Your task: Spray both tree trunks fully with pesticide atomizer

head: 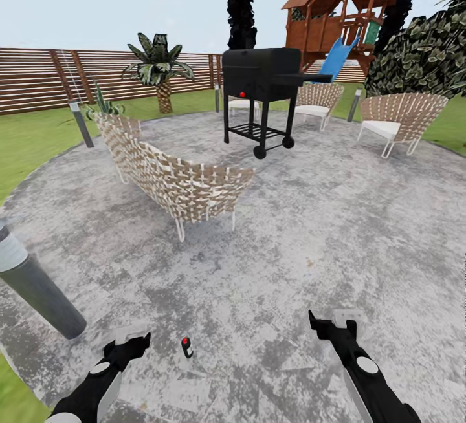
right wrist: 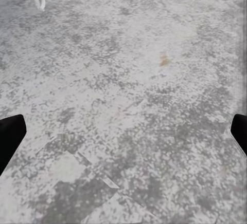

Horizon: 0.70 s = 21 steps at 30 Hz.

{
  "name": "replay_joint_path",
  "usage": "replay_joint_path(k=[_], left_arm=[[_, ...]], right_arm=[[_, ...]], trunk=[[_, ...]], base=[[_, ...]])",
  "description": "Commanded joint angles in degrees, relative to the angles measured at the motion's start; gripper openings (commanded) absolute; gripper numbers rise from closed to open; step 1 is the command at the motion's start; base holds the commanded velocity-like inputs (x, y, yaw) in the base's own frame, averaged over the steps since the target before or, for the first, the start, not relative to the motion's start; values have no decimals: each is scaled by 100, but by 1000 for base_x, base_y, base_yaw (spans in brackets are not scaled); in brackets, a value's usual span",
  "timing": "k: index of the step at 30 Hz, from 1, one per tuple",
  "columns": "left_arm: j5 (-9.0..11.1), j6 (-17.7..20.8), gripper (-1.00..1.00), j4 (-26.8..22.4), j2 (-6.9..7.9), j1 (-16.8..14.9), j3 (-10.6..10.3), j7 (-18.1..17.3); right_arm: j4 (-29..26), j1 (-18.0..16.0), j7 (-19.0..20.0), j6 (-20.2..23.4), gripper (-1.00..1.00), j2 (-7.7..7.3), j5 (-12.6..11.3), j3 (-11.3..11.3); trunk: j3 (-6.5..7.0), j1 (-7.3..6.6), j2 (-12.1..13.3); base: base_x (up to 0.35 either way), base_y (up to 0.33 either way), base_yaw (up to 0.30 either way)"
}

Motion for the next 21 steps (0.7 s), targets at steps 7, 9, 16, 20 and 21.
replay_joint_path(k=[7,9,16,20,21], left_arm=[[8,-17,100,4,-9,-3,16,-11],[8,-17,100,4,-9,-3,16,-12],[1,-19,100,-1,-8,13,9,-18],[-10,-17,100,1,-9,2,1,-22],[-19,-17,100,2,-9,1,0,-22]], right_arm=[[1,-3,7,-19,100,3,-2,-4],[1,-3,7,-19,100,2,-2,-3],[-8,-3,7,-19,100,5,-7,-3],[-6,-3,7,-19,100,8,-6,-3],[-5,-3,7,-19,100,8,-5,-3]], trunk=[[-4,1,-2],[-4,1,-2],[-4,1,-2],[-22,23,-42],[-40,44,-82]], base=[[138,-247,-127],[138,-246,-240],[40,-71,-54],[4,-8,-6],[2,-3,-2]])
